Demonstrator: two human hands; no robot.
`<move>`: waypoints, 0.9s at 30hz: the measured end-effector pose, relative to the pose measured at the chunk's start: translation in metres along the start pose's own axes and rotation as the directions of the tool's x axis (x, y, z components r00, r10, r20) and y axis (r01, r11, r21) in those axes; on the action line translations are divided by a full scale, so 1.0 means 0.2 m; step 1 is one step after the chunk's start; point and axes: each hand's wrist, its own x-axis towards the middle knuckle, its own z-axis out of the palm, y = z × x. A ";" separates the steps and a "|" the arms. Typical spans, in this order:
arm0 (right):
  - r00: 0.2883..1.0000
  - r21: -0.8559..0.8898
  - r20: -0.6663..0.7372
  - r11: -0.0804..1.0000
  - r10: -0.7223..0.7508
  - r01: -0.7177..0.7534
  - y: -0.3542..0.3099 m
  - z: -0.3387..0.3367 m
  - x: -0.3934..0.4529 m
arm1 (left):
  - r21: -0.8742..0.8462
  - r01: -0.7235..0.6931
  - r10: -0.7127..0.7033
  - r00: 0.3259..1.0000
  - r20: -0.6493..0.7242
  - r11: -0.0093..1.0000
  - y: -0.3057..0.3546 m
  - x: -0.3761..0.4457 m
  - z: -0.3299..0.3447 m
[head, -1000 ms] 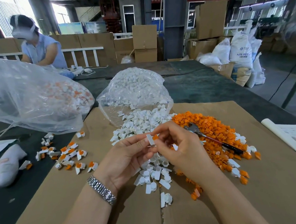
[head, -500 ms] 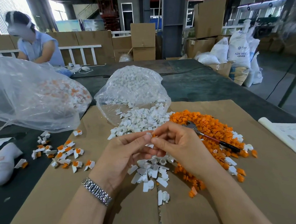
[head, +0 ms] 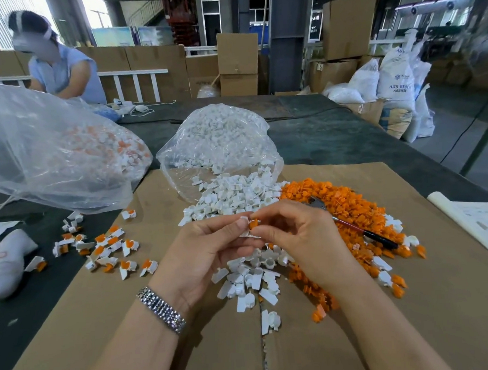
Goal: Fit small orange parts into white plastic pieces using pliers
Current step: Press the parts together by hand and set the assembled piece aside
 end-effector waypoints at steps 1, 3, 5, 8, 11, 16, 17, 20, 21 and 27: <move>0.999 -0.067 -0.007 0.997 -0.037 0.036 0.00 0.01 0.00 | 0.007 0.002 -0.002 1.000 -0.010 1.000 0.00 0.00 0.00; 0.992 -0.191 -0.012 0.975 -0.122 0.118 -0.01 0.03 -0.01 | 0.025 0.008 -0.007 0.999 -0.034 1.000 -0.01 0.00 0.01; 0.983 -0.280 -0.008 0.944 -0.183 0.174 -0.01 0.05 -0.01 | 0.029 0.020 -0.019 0.999 -0.050 0.999 -0.02 0.00 0.02; 0.979 -0.320 -0.003 0.928 -0.204 0.193 0.00 0.05 0.00 | 0.030 0.034 -0.033 0.998 -0.050 0.999 -0.03 0.00 0.01; 0.984 -0.314 0.011 0.934 -0.176 0.170 0.00 0.05 0.00 | 0.040 0.033 -0.030 0.997 -0.067 0.999 -0.02 0.00 0.02; 0.988 0.055 0.026 0.987 0.151 -0.153 0.01 0.02 0.01 | 0.008 -0.025 0.026 0.994 -0.104 1.000 -0.01 0.00 0.03; 0.983 0.100 0.023 0.978 0.180 -0.182 0.01 0.02 0.02 | 0.024 -0.043 0.046 0.993 -0.110 0.999 -0.01 0.00 0.03; 0.979 0.165 -0.010 0.966 0.202 -0.198 0.01 0.03 0.02 | 0.131 -0.086 0.102 0.987 -0.126 0.988 -0.03 -0.02 0.05; 0.979 0.175 -0.021 0.965 0.202 -0.196 0.01 0.03 0.01 | 0.159 -0.093 0.115 0.984 -0.135 0.983 -0.03 -0.02 0.06; 0.976 0.113 -0.081 0.974 0.204 -0.194 0.01 0.06 0.01 | 0.168 -0.109 0.144 0.966 -0.216 0.980 -0.02 -0.02 0.07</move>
